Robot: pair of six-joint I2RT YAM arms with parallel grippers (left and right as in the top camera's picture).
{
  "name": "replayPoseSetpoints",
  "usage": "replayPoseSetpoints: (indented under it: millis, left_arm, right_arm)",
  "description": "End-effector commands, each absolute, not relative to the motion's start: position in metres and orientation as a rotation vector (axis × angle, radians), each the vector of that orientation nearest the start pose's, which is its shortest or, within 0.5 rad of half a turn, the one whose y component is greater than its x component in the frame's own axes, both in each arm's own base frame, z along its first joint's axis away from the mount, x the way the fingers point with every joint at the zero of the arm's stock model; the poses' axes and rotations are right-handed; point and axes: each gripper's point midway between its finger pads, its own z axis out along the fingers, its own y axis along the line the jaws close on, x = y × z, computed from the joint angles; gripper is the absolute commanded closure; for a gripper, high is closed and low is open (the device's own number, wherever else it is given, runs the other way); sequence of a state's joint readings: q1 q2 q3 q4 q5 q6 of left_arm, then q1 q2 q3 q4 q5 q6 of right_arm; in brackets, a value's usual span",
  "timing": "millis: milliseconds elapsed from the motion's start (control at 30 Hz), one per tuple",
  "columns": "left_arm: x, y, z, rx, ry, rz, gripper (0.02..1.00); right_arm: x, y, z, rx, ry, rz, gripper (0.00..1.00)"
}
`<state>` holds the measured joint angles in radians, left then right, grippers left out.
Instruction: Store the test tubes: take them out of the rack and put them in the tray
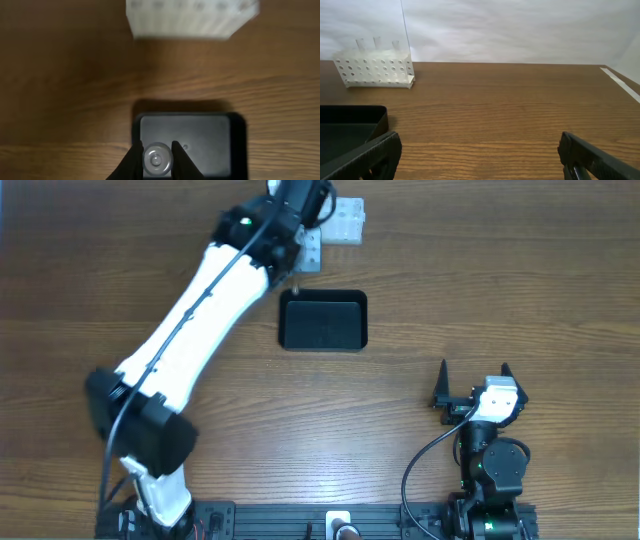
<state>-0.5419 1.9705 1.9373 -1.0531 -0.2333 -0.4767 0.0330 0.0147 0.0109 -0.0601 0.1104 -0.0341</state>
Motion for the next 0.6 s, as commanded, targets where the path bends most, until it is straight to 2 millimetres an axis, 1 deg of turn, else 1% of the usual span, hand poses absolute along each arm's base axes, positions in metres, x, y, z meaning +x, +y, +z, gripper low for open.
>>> replayPoseSetpoints:
  millis: [33,133,333,600]
  left_arm:
    - [0.434,-0.216,0.165,-0.041,2.670,-0.012,0.901]
    - [0.435,-0.216,0.146,-0.037,2.709,0.014,0.904]
    - [0.429,-0.215,0.111,-0.025,2.799,0.068,0.904]
    - [0.427,-0.214,0.081,-0.020,2.864,0.097,0.893]
  right_arm:
    - [0.246,-0.012,0.159,0.027,1.635,-0.095,0.007]
    - [0.246,-0.012,0.159,0.027,1.636,-0.095,0.007]
    - [0.246,-0.012,0.159,0.027,1.636,-0.095,0.009]
    - [0.246,-0.012,0.159,0.027,1.636,-0.095,0.007]
